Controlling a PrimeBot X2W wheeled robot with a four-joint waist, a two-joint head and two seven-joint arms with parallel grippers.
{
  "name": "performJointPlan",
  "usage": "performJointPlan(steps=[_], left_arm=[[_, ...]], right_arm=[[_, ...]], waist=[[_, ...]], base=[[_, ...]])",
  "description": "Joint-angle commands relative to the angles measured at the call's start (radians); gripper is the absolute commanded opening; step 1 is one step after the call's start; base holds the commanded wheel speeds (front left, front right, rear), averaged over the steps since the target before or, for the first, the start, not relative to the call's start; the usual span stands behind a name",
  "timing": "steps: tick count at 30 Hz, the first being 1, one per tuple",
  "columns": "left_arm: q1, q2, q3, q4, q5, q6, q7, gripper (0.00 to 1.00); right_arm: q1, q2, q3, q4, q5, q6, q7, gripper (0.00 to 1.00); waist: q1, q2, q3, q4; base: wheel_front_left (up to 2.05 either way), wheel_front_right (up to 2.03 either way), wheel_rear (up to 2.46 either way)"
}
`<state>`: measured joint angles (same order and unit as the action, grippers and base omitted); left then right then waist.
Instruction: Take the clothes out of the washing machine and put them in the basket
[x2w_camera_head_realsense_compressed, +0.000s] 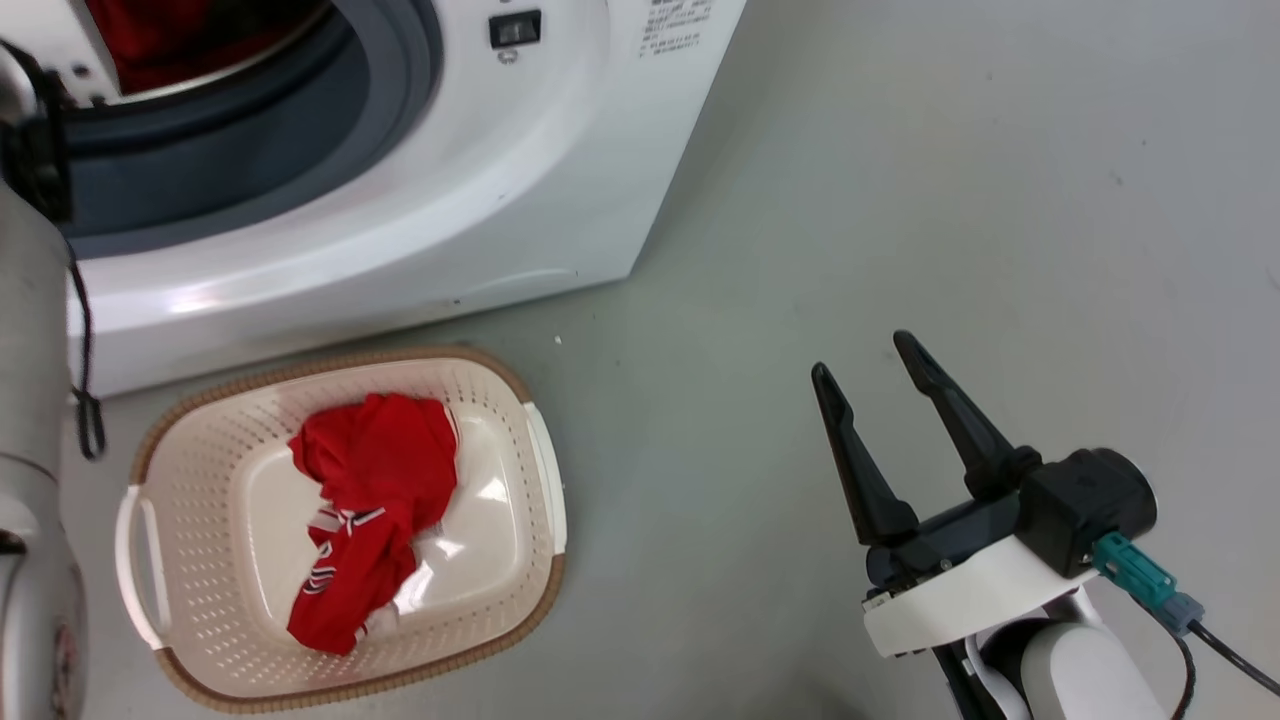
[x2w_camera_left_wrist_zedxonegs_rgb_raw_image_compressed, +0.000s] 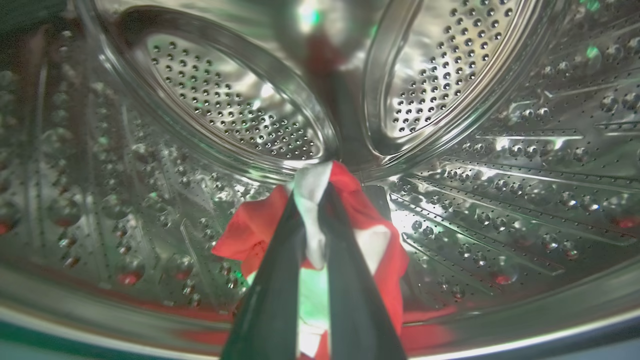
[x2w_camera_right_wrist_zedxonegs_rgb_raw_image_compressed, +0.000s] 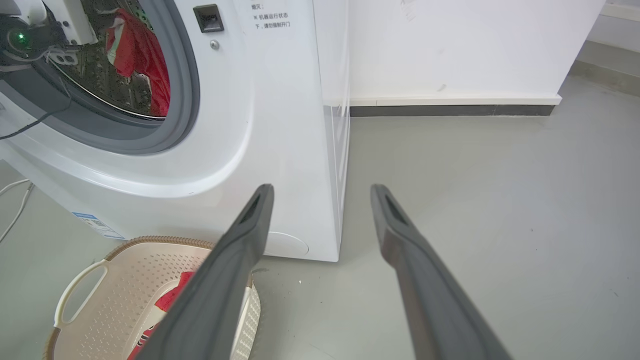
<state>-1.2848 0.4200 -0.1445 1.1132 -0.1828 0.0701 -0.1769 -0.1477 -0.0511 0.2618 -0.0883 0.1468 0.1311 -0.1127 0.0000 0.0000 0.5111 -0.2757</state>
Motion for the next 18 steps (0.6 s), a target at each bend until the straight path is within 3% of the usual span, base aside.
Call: performJointPlan(steps=[1,12,18], left_arm=[[0.037,-0.004,0.011,0.011,-0.014,-0.007,-0.026,0.0],[0.222,-0.049,0.045,0.013,-0.08,-0.044,-0.087,0.0],[0.327,-0.081,0.071,-0.092,-0.105,-0.059,-0.09,0.0]], right_arm=[[0.019,0.002,-0.006,0.006,-0.005,-0.001,0.002,1.0],[0.094,0.002,-0.032,0.014,0.003,-0.001,0.017,1.0],[0.137,0.002,-0.041,0.001,-0.001,-0.001,0.033,1.0]], waist=[[0.0,0.0,-0.06,0.01],[0.0,0.0,-0.251,0.039],[0.0,0.0,-0.337,0.069]], base=[[0.0,0.0,0.0],[0.0,0.0,0.0],[0.0,0.0,0.0]])
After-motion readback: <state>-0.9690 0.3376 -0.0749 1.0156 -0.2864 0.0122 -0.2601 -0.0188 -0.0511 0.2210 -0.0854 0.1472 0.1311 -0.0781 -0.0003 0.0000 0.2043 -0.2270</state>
